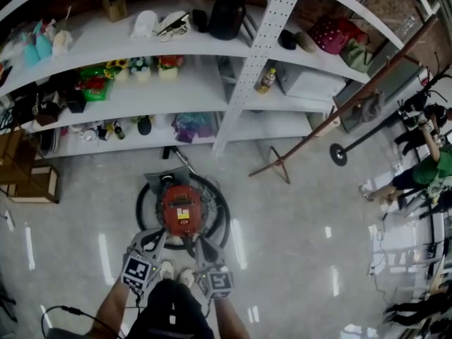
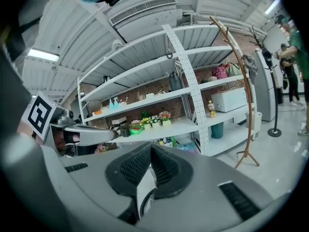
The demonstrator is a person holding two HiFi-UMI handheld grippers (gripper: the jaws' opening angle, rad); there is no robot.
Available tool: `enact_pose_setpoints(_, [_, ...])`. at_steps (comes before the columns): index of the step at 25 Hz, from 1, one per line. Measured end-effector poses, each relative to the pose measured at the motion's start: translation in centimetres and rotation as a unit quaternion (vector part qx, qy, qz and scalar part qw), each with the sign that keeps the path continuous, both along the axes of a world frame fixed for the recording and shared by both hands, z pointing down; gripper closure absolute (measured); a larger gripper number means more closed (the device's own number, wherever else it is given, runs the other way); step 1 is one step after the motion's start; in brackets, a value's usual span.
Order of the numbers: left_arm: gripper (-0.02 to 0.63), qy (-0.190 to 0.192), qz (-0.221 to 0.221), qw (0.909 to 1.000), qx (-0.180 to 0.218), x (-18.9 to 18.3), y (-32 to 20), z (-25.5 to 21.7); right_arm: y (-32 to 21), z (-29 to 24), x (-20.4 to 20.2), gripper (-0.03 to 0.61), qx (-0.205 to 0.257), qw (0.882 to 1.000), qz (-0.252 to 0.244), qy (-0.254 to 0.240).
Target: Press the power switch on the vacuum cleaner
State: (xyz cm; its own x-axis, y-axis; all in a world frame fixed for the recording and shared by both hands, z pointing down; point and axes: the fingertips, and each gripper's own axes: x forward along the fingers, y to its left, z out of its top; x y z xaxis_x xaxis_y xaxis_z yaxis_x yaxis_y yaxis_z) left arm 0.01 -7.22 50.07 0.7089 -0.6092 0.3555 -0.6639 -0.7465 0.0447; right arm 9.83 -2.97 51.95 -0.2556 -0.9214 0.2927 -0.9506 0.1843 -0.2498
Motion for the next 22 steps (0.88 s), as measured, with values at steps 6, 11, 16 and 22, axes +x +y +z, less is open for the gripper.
enact_pose_setpoints(6, [0.607,-0.006,0.001,0.9999,0.008,-0.1,0.2,-2.0,0.2,-2.1,0.3,0.568,0.011,1.000,0.003,-0.005])
enact_pose_setpoints(11, [0.607,-0.003,0.004,0.9997,0.025,0.2,0.0,-4.3,-0.1,-5.5,0.5,0.568,0.035,0.999,0.005,-0.010])
enact_pose_setpoints(16, [0.607,-0.009,0.014,0.9990,0.040,0.2,0.1,-6.2,-0.1,-7.6,0.5,0.568,0.040,0.999,0.000,-0.010])
enact_pose_setpoints(22, [0.607,0.004,0.018,0.9986,0.050,0.9,-0.1,-8.8,-0.3,-9.9,1.0,0.568,0.060,0.998,0.006,-0.001])
